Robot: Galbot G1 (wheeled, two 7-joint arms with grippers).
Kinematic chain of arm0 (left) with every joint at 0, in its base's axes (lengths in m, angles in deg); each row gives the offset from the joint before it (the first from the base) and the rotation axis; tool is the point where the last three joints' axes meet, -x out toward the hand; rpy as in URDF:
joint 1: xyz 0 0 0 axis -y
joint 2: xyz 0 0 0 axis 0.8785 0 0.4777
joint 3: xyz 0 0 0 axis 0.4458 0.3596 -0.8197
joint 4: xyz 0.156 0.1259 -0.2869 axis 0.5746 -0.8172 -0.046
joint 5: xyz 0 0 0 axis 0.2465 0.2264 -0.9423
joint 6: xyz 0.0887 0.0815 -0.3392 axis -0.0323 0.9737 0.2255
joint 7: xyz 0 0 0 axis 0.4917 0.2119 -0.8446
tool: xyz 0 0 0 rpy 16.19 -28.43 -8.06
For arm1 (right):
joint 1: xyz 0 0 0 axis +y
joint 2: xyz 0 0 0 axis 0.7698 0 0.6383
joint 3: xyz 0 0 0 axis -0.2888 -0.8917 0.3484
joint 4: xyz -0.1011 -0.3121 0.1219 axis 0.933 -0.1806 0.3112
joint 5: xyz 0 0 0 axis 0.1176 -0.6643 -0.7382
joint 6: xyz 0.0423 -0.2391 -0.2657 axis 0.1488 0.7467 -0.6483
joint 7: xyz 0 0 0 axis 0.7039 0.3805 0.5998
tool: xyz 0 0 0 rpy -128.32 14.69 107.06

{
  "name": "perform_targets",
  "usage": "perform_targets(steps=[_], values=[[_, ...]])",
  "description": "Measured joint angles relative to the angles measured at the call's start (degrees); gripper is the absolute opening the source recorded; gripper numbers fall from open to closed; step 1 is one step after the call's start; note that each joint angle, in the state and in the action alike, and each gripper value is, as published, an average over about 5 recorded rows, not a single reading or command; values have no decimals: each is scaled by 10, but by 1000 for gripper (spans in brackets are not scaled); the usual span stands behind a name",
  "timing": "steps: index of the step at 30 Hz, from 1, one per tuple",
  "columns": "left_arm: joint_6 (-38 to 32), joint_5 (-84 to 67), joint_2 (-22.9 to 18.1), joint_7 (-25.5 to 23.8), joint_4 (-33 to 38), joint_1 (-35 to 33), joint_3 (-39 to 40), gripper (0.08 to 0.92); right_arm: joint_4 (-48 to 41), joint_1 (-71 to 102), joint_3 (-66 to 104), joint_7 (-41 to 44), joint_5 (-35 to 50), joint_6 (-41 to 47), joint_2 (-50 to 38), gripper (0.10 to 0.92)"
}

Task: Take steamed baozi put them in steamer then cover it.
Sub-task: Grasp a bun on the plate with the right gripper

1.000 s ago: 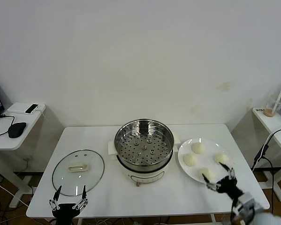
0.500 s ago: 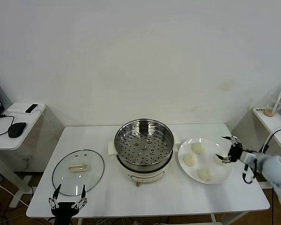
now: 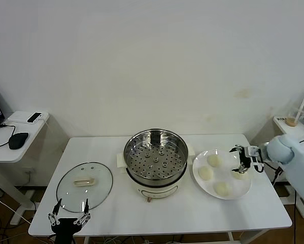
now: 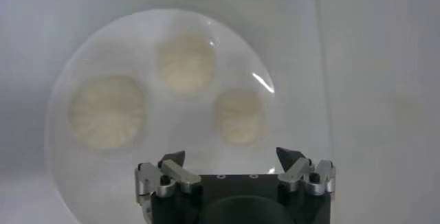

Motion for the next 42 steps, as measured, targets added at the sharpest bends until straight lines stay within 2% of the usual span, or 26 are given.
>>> perform_targets(steps=[15, 25, 38, 42], values=[[-2, 0, 2, -7, -9, 5, -12, 823, -172, -74, -54, 4, -65, -28, 133, 823], [-3, 0, 2, -8, -8, 1, -16, 823, -231, -82, -66, 3, -101, -33, 174, 813], [-5, 0, 0, -6, -4, 0, -16, 823, -257, -91, -70, 1, -111, -36, 192, 657], [-5, 0, 0, -6, -3, -1, -16, 823, -252, -95, -77, 6, -108, -34, 187, 631]])
